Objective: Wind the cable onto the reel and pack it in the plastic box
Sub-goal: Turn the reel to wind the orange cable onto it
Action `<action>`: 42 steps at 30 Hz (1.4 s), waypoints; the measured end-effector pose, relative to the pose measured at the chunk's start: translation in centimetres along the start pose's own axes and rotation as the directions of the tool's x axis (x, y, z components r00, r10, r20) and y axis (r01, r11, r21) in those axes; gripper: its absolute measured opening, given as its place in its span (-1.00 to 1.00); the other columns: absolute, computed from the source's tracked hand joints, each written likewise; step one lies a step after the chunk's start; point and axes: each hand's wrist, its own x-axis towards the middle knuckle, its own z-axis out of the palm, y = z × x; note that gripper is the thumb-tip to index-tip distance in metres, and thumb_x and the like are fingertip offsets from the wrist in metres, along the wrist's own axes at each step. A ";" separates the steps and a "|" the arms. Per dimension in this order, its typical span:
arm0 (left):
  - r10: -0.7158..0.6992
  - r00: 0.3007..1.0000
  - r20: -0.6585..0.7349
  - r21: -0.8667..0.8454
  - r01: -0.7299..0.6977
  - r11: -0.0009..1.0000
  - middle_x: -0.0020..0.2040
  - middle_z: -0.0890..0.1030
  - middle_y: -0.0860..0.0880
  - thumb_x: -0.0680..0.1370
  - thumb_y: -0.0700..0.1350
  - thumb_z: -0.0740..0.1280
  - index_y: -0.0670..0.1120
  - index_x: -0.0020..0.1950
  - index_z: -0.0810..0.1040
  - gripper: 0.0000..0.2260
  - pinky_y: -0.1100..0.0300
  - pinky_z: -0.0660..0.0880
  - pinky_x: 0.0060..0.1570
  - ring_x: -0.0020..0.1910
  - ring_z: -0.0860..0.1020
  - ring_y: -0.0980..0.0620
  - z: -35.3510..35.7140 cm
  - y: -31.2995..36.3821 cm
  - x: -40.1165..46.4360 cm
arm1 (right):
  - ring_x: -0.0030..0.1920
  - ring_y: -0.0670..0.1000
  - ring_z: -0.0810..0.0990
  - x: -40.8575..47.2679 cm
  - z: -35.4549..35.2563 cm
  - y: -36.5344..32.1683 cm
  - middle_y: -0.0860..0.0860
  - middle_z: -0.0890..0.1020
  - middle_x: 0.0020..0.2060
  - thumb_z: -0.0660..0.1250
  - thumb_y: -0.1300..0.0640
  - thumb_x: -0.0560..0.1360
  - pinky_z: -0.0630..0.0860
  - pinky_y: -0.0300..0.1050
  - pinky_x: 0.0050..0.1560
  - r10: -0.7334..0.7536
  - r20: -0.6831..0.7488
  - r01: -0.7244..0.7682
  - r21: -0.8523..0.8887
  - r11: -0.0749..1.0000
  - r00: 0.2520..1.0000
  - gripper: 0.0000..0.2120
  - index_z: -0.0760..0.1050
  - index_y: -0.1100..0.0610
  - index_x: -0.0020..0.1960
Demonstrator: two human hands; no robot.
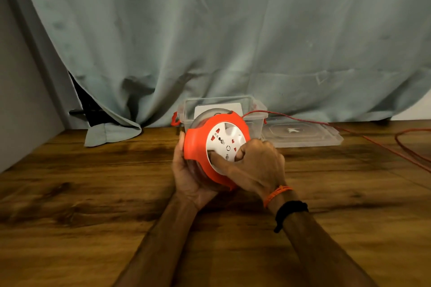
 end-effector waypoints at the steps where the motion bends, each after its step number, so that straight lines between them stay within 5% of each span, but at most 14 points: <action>1: -0.001 1.000 0.002 0.006 0.001 1.000 0.20 0.67 -0.18 0.40 0.40 0.19 -0.04 0.20 0.69 -0.35 -0.23 0.48 0.24 0.17 0.64 -0.22 0.0 0.1 0.0 | -0.12 0.07 0.58 0.0 -0.1 0.0 0.02 0.63 -0.21 0.04 -0.62 0.06 0.44 -0.14 -0.20 -0.014 0.005 0.014 0.005 1.000 1.000 -0.21 0.53 0.06 -0.26; 5: -0.017 0.999 0.034 0.010 0.016 1.000 0.21 0.67 -0.17 0.39 0.42 0.19 -0.02 0.21 0.69 -0.33 -0.21 0.54 0.19 0.18 0.64 -0.21 0.1 0.3 -0.2 | -0.21 -0.02 0.62 0.6 -1.6 0.3 -0.12 0.60 -0.37 0.13 -0.60 0.16 0.55 -0.09 -0.24 -0.117 0.054 0.115 0.046 0.992 0.992 -0.32 0.54 0.02 -0.37; 9: -0.019 0.998 0.055 0.020 0.018 1.000 0.27 0.64 -0.17 0.40 0.42 0.18 -0.01 0.30 0.62 -0.31 -0.19 0.56 0.16 0.22 0.62 -0.20 0.2 0.3 -0.2 | -0.39 -0.04 0.53 1.8 -3.6 1.7 -0.19 0.42 -0.53 0.43 -0.19 0.31 0.57 -0.02 -0.20 -0.320 0.078 0.309 0.120 0.943 0.944 -0.73 0.57 -0.03 -0.14; 14: -0.034 0.996 0.077 -0.012 0.035 0.999 0.29 0.62 -0.18 0.39 0.41 0.26 -0.01 0.35 0.59 -0.30 -0.22 0.53 0.19 0.23 0.60 -0.22 0.2 0.0 -0.2 | -0.28 0.09 0.56 1.7 -3.9 1.8 -0.16 0.42 -0.46 0.35 0.02 0.30 0.56 0.04 -0.09 -0.412 0.188 0.418 0.008 0.908 0.891 -0.40 0.38 -0.10 0.34; 19: -0.037 0.997 0.067 -0.009 0.038 0.999 0.32 0.59 -0.20 0.39 0.41 0.24 -0.02 0.39 0.55 -0.27 -0.26 0.50 0.22 0.26 0.58 -0.24 0.1 0.0 -0.2 | -0.15 0.13 0.58 1.8 -3.3 2.3 0.04 0.62 -0.27 0.35 -0.06 0.34 0.54 0.04 0.02 -0.389 0.211 0.410 -0.062 0.910 0.897 -0.33 0.27 -0.17 0.43; 27: -0.024 0.999 0.042 -0.002 0.024 1.000 0.25 0.65 -0.17 0.40 0.40 0.20 0.00 0.25 0.66 -0.36 -0.19 0.59 0.09 0.19 0.63 -0.21 0.2 0.1 -0.2 | -0.10 0.15 0.61 1.2 -2.5 2.5 0.03 0.68 -0.16 0.33 -0.27 0.22 0.48 -0.01 -0.02 -0.355 0.058 0.360 -0.107 0.927 0.933 -0.35 0.43 -0.15 0.29; 33: -0.001 0.999 0.050 -0.010 0.002 1.000 0.24 0.65 -0.19 0.40 0.39 0.23 -0.04 0.26 0.65 -0.35 -0.22 0.54 0.19 0.22 0.61 -0.23 0.4 -0.1 -0.4 | -0.13 0.07 0.60 0.4 -1.2 0.9 -0.01 0.66 -0.22 0.12 -0.56 0.14 0.39 -0.14 -0.15 -0.196 0.025 0.198 -0.114 0.974 0.980 -0.31 0.55 0.04 -0.24; 42: -0.002 0.999 0.040 -0.013 0.002 1.000 0.26 0.63 -0.20 0.37 0.40 0.24 -0.05 0.25 0.66 -0.32 -0.27 0.42 0.30 0.24 0.59 -0.24 0.2 0.1 -0.2 | -0.18 0.01 0.60 0.3 -1.7 0.2 -0.06 0.63 -0.32 0.13 -0.58 0.19 0.45 -0.16 -0.19 -0.159 0.051 0.162 -0.061 0.985 0.986 -0.31 0.55 0.05 -0.33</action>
